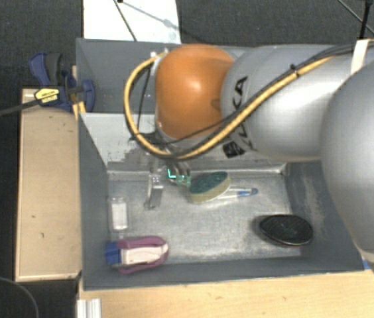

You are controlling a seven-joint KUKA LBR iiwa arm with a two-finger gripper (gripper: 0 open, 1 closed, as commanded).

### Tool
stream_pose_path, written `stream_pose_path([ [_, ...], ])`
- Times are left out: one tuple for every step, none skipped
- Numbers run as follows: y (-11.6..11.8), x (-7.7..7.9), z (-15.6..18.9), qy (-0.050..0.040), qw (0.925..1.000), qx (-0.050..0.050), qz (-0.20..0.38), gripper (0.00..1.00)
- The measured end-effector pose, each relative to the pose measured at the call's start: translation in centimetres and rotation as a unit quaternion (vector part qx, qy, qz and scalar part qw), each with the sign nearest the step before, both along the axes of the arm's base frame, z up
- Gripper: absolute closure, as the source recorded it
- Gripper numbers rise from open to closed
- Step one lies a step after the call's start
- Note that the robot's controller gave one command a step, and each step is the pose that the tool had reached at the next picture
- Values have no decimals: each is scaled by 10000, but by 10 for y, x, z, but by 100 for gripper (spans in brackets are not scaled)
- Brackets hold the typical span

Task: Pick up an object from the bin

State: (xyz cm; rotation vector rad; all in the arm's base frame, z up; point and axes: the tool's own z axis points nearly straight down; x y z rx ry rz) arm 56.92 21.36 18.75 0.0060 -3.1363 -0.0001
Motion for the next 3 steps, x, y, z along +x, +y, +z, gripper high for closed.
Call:
stream_pose_path([
  [42,-7,-120,-8,9905,4,1374,0],
  [40,11,-85,-60,9439,14,3302,0],
  [40,-32,-81,-27,8220,21,5694,0],
])
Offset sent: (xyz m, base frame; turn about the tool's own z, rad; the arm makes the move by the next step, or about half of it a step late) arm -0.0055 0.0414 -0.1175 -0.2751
